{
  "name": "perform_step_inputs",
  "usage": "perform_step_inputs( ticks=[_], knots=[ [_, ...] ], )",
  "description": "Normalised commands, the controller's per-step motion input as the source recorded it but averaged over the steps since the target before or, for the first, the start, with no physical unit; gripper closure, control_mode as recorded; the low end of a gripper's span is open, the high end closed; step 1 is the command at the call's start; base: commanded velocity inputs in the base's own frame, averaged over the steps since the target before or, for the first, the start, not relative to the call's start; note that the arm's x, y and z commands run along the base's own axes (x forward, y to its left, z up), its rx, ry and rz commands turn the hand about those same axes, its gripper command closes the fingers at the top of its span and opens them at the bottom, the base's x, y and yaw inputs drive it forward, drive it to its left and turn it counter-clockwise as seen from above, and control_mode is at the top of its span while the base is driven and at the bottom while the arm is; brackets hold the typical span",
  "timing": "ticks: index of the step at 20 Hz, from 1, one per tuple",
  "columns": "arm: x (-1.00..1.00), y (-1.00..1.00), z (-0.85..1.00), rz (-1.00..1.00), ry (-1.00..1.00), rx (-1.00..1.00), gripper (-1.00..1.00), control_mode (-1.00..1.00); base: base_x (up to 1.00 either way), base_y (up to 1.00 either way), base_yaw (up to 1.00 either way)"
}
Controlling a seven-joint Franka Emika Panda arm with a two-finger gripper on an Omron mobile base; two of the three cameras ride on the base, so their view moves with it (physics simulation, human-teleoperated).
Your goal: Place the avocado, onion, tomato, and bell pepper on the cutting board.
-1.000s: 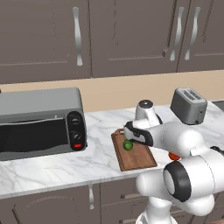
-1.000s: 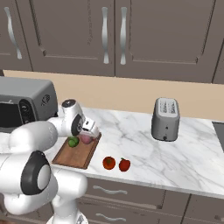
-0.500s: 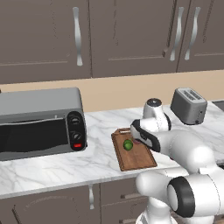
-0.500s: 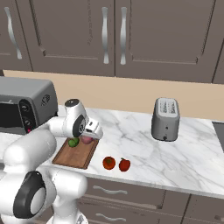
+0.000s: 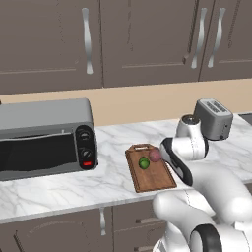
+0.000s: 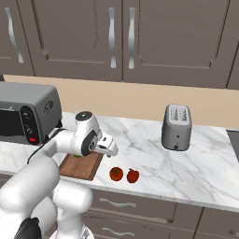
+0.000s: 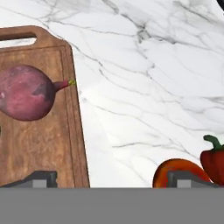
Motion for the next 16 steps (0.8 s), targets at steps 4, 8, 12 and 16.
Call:
perform_step_inputs(
  ticks=[4, 8, 12, 16],
  knots=[
    [-0.27, -0.47, 0.0, 0.0, 0.0, 0.0, -1.0, -1.0, 0.0, 0.0, 0.0],
    [-0.17, -0.46, 0.0, 0.0, 0.0, 0.0, -1.0, -1.0, 0.0, 0.0, 0.0],
    [-0.09, -0.41, 0.0, 0.0, 0.0, 0.0, -1.0, -1.0, 0.0, 0.0, 0.0],
    [-0.03, -0.18, -0.09, 0.0, 0.0, 0.0, -1.0, -1.0, 0.0, 0.0, 0.0]
  ],
)
